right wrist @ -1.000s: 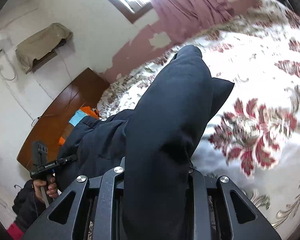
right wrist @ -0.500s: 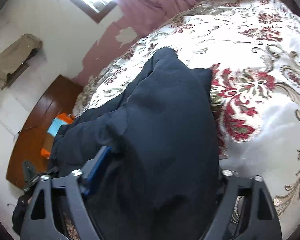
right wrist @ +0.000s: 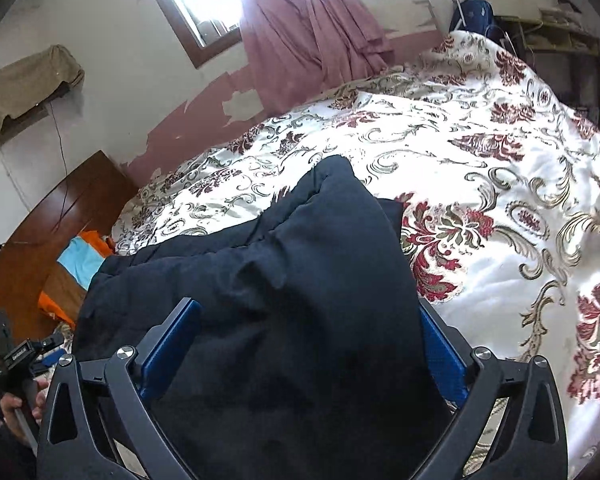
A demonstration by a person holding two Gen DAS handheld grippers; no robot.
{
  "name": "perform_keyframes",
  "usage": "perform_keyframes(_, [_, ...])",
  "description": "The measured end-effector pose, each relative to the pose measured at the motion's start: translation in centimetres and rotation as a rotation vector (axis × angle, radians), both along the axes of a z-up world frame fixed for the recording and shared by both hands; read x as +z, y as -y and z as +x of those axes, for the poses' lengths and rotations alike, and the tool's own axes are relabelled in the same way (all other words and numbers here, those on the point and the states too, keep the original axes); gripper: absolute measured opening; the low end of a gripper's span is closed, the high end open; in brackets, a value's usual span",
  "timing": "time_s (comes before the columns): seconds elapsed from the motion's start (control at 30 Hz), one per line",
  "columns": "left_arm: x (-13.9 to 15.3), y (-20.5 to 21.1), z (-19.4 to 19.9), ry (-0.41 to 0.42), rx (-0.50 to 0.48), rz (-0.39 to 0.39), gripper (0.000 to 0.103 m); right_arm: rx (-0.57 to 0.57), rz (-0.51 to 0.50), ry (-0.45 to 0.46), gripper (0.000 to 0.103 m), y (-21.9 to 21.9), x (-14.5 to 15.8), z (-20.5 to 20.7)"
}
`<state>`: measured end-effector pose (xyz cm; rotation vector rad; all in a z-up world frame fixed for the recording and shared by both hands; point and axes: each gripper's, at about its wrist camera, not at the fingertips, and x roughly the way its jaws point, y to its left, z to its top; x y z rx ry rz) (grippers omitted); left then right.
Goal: Fold large clothes
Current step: 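Lower the rolled jacket onto the bed and open both grippers, then pull both grippers back from the folded navy jacket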
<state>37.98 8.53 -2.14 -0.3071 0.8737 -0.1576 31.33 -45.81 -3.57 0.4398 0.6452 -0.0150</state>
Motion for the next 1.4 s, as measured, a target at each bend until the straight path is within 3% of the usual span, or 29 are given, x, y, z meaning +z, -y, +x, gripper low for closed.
perform_keyframes(0.17, [1.8, 1.9, -1.9, 0.071, -0.040, 0.068, 0.095, -0.021, -0.079, 0.033, 0.101, -0.3, 1.3, -1.6])
perform_keyframes(0.3, [3.3, 3.4, -3.5, 0.133, -0.053, 0.118, 0.095, -0.049, -0.241, 0.105, 0.101, -1.6, 3.5, -3.6])
perform_keyframes(0.5, [4.9, 5.2, -5.9, 0.208, -0.085, 0.124, 0.095, -0.005, -0.340, 0.184, 0.101, -4.3, 6.5, -6.0])
perform_keyframes(0.97, [8.2, 8.7, -13.2, 0.421, -0.138, 0.217, 0.096, 0.079, -0.338, 0.313, 0.101, -9.6, 9.7, -11.7])
perform_keyframes(1.2, [9.2, 9.0, -17.0, 0.469, -0.123, 0.190, 0.096, 0.094, -0.343, 0.386, 0.101, -11.6, 9.8, -15.2])
perform_keyframes(1.4, [9.4, 9.4, -18.9, 0.501, -0.112, 0.225, 0.096, 0.117, -0.376, 0.438, 0.101, -13.3, 9.6, -18.0])
